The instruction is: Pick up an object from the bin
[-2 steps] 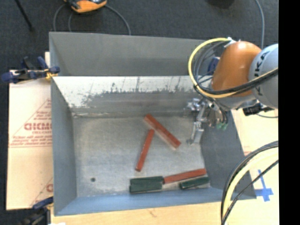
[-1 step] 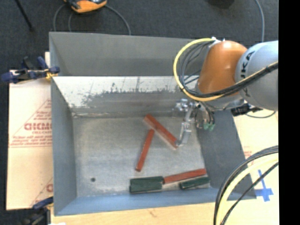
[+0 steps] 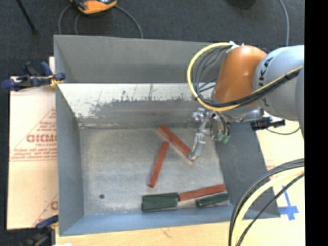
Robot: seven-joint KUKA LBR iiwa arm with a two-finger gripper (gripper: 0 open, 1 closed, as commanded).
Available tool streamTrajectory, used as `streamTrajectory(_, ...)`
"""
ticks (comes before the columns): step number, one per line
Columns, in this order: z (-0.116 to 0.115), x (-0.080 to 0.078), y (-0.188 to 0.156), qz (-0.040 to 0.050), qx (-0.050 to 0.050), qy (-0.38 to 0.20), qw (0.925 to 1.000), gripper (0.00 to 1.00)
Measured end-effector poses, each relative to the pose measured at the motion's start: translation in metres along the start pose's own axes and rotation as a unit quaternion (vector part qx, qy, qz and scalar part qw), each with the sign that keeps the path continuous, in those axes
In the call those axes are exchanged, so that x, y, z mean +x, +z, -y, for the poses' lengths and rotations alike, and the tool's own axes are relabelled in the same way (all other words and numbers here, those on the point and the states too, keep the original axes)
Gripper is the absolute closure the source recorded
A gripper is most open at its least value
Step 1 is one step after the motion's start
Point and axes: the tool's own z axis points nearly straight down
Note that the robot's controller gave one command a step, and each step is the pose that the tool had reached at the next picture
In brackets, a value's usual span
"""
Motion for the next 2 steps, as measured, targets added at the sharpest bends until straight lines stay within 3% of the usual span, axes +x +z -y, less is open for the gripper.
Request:
streamTrajectory(1,-0.001,0.003,0.055,0.0021,0.000,0.020,0.9998,0.00)
streamTrajectory(2,-0.003,-0.005,0.072,0.0063,0.000,0.045,0.9990,1.00)
